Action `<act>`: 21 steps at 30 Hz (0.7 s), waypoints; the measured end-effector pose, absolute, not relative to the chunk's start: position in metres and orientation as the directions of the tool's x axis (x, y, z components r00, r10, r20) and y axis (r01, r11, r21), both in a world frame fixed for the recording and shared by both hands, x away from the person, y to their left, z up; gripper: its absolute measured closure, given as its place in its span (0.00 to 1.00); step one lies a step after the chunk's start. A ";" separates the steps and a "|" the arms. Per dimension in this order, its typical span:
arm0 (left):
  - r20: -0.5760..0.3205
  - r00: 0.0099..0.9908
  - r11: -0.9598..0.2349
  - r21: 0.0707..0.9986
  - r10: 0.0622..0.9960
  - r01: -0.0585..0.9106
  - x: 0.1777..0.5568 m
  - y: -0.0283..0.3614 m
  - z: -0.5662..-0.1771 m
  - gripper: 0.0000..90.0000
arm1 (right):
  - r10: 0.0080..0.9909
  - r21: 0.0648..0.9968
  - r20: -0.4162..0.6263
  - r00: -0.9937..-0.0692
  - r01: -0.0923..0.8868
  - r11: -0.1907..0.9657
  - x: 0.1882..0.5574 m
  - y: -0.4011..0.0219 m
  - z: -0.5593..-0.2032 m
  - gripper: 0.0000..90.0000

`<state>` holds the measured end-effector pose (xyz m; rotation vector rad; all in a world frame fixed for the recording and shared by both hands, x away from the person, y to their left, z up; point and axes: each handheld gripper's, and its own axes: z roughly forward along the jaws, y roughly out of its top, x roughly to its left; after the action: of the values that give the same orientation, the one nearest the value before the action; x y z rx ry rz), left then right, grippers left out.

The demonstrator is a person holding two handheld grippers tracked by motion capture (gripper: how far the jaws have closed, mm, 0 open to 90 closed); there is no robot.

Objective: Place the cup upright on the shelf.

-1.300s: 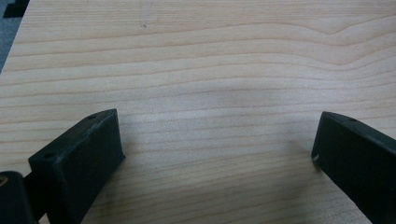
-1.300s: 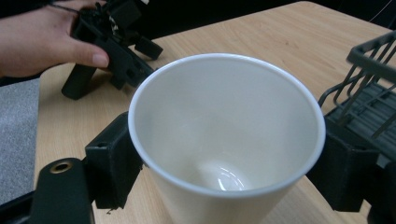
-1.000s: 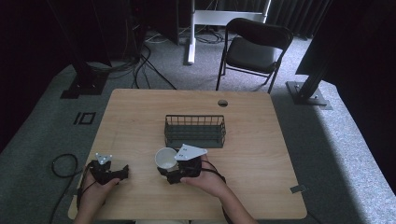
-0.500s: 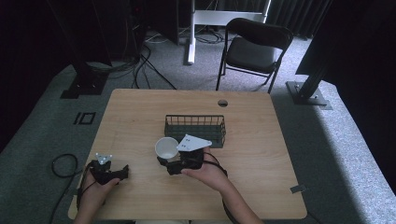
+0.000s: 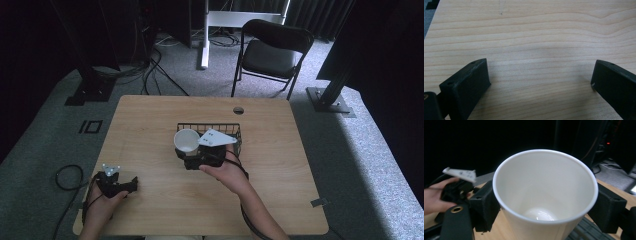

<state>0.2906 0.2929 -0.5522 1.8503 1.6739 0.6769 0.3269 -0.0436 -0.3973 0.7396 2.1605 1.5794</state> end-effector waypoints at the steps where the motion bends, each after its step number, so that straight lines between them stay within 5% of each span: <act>1: 0.005 0.098 -0.074 0.691 0.995 0.719 0.291 0.293 -0.552 0.02 | 0.616 0.952 0.020 -0.787 0.203 0.229 0.330 -0.046 -0.395 0.22; 21: 0.004 0.098 -0.074 0.692 0.995 0.718 0.291 0.293 -0.552 0.02 | 0.827 0.951 -0.028 -0.562 0.240 0.196 0.375 -0.080 -0.399 0.22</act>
<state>0.2906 0.2928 -0.5522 1.8497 1.6737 0.6771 0.3748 -0.0803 -0.3986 0.9929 1.9220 1.3746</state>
